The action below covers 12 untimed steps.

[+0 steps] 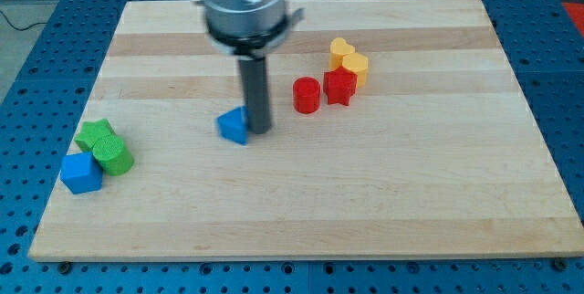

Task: Push the red circle into the red star

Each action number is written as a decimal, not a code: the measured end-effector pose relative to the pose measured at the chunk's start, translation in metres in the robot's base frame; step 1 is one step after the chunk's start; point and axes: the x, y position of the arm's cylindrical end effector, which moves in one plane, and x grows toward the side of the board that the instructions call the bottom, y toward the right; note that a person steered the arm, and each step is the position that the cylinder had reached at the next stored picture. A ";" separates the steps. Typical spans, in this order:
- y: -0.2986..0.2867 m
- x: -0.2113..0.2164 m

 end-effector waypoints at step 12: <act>0.050 -0.066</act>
